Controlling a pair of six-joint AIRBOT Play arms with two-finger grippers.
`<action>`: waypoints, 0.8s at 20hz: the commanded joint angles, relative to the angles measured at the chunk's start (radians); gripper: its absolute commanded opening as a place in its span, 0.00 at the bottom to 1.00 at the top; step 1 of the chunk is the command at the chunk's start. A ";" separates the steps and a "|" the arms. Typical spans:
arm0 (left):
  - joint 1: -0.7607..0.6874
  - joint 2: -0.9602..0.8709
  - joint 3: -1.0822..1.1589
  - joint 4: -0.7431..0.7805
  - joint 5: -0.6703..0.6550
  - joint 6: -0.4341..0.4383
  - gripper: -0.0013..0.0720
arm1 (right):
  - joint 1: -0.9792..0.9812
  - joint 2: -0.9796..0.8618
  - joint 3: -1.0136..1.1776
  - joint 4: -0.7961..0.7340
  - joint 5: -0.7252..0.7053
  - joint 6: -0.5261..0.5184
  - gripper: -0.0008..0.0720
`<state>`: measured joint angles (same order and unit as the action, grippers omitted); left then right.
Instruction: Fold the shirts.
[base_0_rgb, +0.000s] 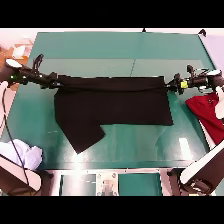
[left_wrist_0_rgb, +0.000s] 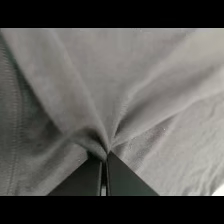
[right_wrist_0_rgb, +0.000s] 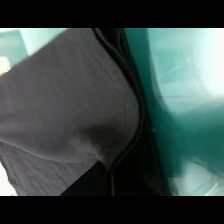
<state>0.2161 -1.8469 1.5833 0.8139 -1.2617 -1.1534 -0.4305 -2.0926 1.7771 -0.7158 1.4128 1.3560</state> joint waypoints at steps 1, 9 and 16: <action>-0.027 -0.008 -0.003 0.022 -0.007 -0.014 0.06 | 0.010 0.000 -0.002 -0.029 0.007 0.032 0.03; 0.042 0.034 -0.067 0.146 -0.478 -0.206 0.63 | -0.040 0.158 -0.058 -0.296 0.188 0.141 0.37; 0.098 0.491 -0.753 0.218 -0.233 -0.188 0.63 | -0.122 0.660 -0.706 -0.466 0.052 0.146 0.36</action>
<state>0.2932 -1.5257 1.0710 1.0027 -1.5848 -1.3308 -0.5095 -1.6272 1.3167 -1.1278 1.5387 1.4876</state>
